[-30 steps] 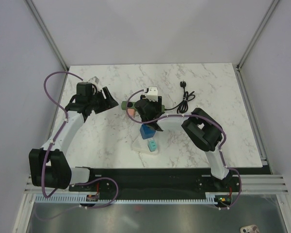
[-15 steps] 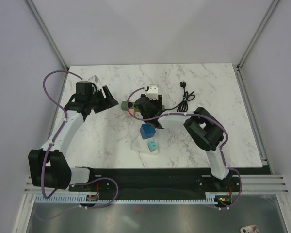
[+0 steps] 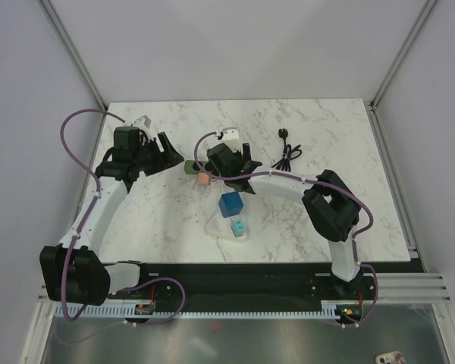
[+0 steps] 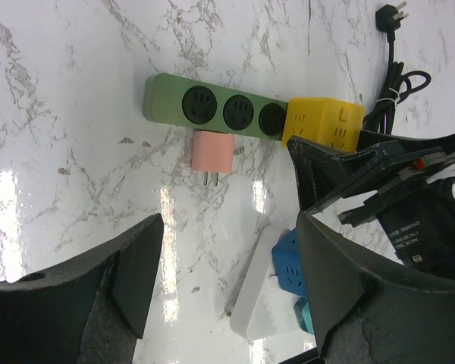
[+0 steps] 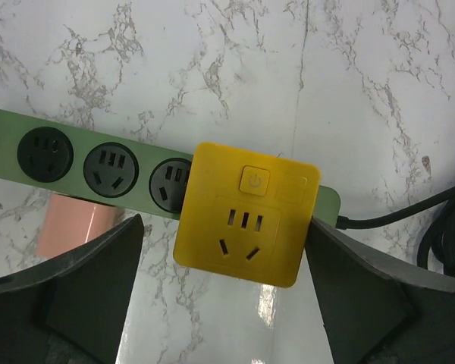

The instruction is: Insert the plug

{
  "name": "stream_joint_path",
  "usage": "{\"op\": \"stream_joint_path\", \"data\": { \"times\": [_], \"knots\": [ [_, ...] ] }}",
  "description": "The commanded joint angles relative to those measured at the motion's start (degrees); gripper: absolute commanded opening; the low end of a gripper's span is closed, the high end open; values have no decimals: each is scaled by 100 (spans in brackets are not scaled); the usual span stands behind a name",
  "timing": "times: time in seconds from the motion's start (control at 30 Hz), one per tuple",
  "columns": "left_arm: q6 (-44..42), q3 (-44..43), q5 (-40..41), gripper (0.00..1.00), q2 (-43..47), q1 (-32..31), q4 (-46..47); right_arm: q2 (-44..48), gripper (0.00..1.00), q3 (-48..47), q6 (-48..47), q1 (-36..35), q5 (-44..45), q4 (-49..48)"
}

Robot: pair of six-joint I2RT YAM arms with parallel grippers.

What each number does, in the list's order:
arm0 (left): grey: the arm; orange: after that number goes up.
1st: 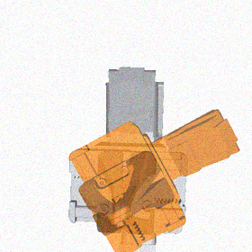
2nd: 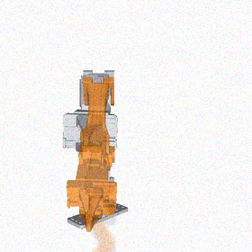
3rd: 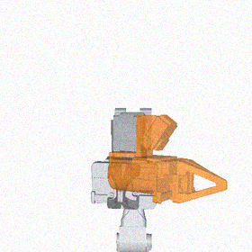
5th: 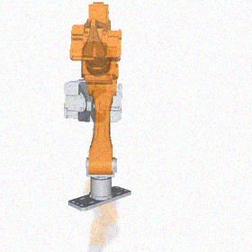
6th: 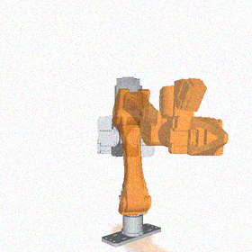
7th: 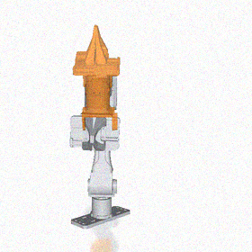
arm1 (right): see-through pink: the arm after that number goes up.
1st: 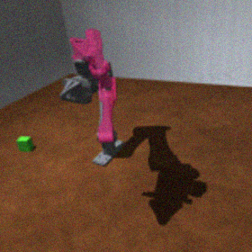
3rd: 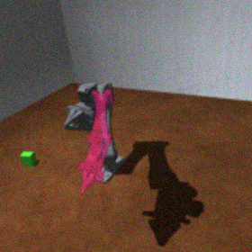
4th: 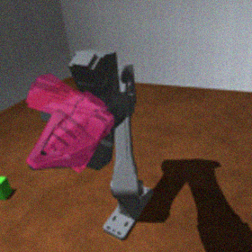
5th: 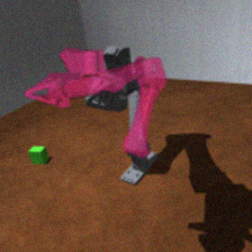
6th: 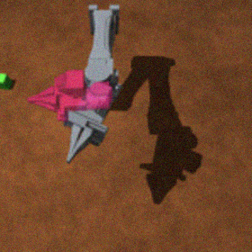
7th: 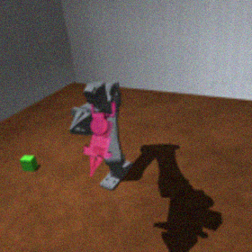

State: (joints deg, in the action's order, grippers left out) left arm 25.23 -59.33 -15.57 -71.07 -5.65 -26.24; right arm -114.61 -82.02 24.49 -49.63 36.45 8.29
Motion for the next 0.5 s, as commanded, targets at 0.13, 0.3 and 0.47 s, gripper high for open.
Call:
{"op": "stream_joint_path", "data": {
  "times": [0.13,0.3,0.47],
  "knots": [
    [-98,-123,-183,78,14,3,-48,422,96,-912,-111,146,-384,981],
    [-89,-70,-209,77,-65,3,-22,536,83,-1026,-173,173,-638,1051],
    [-98,-52,-359,77,-249,-6,22,273,40,-1176,-217,330,-850,1078]
  ]
}}
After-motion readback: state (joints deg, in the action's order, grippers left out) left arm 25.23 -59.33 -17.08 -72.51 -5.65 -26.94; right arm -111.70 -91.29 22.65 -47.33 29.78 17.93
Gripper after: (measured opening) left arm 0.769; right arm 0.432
